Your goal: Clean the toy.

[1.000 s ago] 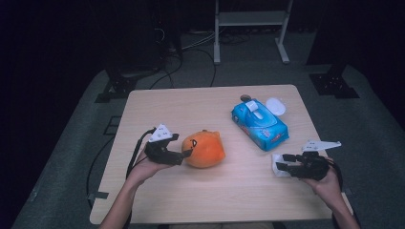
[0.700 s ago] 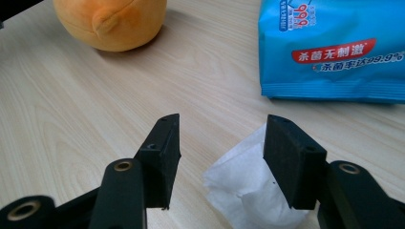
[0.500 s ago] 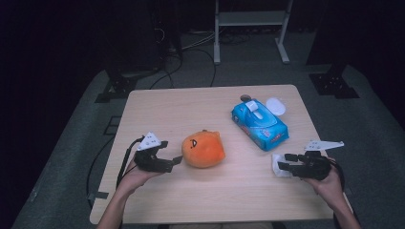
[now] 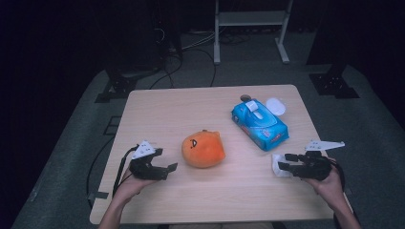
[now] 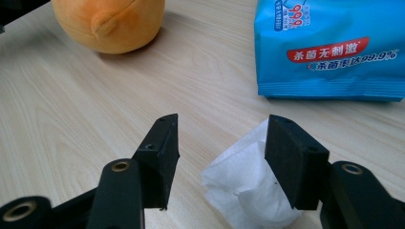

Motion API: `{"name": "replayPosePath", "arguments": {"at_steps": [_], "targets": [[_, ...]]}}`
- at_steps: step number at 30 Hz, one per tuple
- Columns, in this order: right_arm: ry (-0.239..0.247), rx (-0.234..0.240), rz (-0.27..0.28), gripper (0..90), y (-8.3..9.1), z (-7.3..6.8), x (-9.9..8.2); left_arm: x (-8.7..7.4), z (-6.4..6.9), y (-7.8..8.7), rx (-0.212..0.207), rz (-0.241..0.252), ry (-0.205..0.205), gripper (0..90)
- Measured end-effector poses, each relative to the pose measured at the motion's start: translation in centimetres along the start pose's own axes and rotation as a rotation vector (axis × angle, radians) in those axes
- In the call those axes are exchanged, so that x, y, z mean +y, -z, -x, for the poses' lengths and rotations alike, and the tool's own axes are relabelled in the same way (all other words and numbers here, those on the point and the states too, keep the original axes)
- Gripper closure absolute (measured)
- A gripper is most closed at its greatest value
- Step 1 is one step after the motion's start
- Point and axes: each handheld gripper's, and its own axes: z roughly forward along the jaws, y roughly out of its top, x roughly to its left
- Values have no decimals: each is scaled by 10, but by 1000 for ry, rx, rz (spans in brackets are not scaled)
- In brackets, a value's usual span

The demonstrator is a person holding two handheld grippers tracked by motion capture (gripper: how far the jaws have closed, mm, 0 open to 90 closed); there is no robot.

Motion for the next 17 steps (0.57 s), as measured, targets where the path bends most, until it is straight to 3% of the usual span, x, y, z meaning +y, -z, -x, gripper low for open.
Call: {"name": "replayPosePath", "arguments": {"at_steps": [17], "targets": [[8,-5,0,422,-1,-3,0,-22,-6,2,36,-11,25,123]]}}
